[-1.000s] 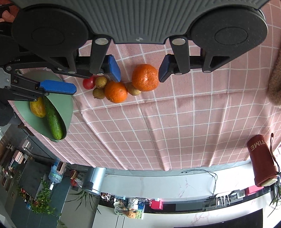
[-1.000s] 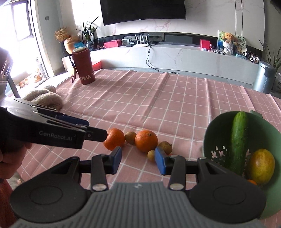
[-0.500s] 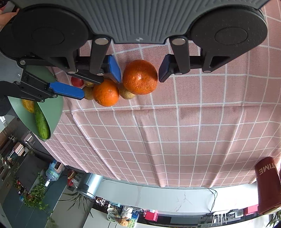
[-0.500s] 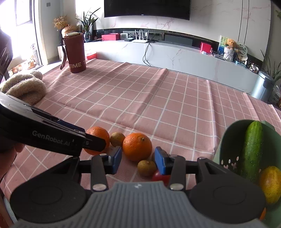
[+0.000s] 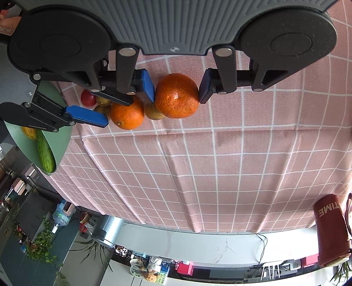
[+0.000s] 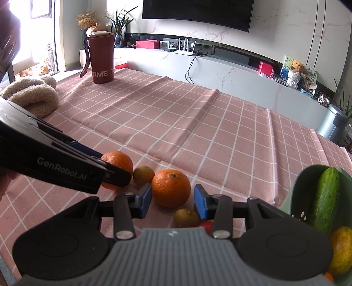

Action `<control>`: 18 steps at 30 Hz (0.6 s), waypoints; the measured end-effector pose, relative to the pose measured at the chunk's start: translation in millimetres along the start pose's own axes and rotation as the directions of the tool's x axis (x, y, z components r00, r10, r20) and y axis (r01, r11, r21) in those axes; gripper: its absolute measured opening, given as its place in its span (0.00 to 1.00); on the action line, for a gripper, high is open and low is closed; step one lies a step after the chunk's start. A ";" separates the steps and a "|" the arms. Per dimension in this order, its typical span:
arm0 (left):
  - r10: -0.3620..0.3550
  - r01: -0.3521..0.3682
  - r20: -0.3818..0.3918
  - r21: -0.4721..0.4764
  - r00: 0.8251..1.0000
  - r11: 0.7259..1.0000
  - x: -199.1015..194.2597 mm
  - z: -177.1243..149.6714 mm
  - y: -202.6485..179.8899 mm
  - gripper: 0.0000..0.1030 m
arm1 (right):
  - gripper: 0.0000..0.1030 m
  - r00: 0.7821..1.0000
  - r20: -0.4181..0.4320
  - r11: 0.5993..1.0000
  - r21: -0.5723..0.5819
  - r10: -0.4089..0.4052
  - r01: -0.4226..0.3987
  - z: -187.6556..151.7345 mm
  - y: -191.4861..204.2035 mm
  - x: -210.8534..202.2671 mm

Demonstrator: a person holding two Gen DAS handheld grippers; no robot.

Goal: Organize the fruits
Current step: 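Grasp a remaining orange with the left gripper while the right gripper grasps another orange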

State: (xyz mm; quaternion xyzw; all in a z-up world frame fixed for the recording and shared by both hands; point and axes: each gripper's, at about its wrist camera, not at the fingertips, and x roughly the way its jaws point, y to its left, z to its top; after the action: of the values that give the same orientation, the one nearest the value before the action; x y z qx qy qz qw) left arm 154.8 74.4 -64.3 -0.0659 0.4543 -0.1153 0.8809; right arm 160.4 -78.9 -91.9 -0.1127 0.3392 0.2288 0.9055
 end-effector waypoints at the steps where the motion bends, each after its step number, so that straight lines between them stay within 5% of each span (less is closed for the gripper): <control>1: 0.009 -0.009 0.000 -0.011 1.000 1.000 0.3 0.6 2.2 0.48 | 0.38 1.000 0.001 1.000 -0.007 -0.003 0.003 -0.1 0.7 1.1; 18: 0.031 -0.030 0.019 -0.022 0.999 0.999 -1.0 2.9 4.9 0.48 | 0.41 1.000 -0.008 0.997 -0.075 -0.016 0.015 -1.3 8.8 12.9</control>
State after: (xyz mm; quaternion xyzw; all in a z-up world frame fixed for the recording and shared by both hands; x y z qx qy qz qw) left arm 157.4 79.4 -63.0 -0.0695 0.4481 -0.0963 0.8861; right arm 164.0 -67.4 -101.8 -0.1500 0.3336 0.2338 0.9009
